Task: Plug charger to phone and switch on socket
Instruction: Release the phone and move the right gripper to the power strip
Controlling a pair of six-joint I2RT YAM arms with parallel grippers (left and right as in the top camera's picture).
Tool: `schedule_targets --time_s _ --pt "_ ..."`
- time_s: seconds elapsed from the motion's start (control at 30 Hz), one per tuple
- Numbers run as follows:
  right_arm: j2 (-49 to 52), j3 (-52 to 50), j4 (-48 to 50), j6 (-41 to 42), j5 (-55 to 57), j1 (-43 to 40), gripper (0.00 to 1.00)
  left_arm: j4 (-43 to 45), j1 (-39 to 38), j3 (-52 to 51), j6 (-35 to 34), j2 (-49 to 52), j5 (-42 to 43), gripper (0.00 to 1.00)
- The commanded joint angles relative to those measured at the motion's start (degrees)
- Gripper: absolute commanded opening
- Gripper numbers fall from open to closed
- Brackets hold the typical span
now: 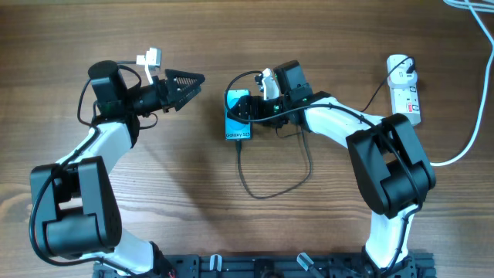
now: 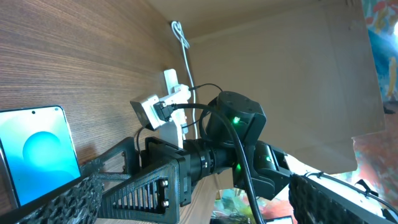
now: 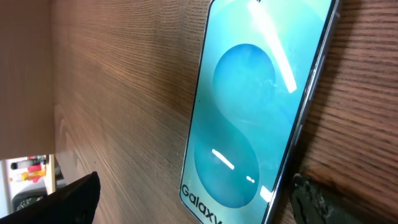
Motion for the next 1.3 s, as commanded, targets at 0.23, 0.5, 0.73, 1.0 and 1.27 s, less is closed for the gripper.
schedule_targets --time_s 0.23,0.5,0.73,1.0,1.27 --pt "2.7 -1.3 -4.2 -0.6 8.5 -0.5 0.88 0.2 0.1 0.8 1.0 -0.7 0.1 1.0" --pt "-5.8 11.9 -29.5 -5.8 10.5 -0.5 0.89 0.2 0.1 0.8 1.0 -0.7 0.1 1.0" --pt "-5.9 36.8 -60.7 -12.7 42.8 -0.7 1.0 0.2 0.1 0.8 1.0 -0.7 0.1 1.0" --pt "-5.9 38.6 -49.2 -11.1 58.6 -11.8 1.0 0.2 0.1 0.8 1.0 -0.7 0.1 1.0" --pt "-5.9 38.4 -42.5 -6.4 56.5 -29.8 1.0 0.2 0.1 0.8 1.0 -0.7 0.1 1.0"
